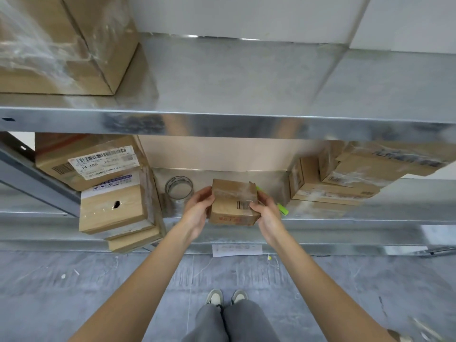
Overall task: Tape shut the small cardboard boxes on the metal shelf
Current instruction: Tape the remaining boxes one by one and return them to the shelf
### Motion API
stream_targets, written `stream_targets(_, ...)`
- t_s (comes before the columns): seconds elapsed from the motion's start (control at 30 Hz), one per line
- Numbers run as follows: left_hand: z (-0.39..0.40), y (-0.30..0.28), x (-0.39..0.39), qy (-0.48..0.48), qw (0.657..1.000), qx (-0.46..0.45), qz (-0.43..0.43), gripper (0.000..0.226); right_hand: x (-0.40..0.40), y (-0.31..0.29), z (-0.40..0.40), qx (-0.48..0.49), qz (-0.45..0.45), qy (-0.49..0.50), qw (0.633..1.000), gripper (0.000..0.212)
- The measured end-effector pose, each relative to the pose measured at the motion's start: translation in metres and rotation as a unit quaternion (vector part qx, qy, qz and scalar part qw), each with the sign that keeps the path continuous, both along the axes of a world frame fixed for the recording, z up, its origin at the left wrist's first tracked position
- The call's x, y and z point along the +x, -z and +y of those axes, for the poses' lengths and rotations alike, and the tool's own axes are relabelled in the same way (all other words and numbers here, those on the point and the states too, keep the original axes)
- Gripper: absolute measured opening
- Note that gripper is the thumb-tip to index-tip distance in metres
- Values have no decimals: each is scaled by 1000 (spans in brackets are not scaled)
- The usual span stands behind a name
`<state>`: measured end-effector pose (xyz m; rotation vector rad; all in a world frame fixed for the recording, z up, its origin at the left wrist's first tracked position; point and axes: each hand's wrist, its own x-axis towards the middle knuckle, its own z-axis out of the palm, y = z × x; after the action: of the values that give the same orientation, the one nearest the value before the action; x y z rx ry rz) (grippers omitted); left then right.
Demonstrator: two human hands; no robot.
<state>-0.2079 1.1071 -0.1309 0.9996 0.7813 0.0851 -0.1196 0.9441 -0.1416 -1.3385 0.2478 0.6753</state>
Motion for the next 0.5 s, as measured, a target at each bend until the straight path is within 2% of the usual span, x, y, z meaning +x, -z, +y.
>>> stream_targets(0.23,3,2,-4,3,1000,-13,15,54,-9,-1,4,-16,-4,0,1000,54)
stream_targets(0.33,12,-14,2,-13,999,-31,-26,56,-1,-19,6,22,-11,12,1000,34)
stream_targets(0.4,21,-27,6,-16,996,-34,-76,47,8,-36,6,54,-43,18,997,17)
stream_targets(0.5,24,-41,6,-35,991,-38,-123,34,12,-53,5,76,-54,1,996,18)
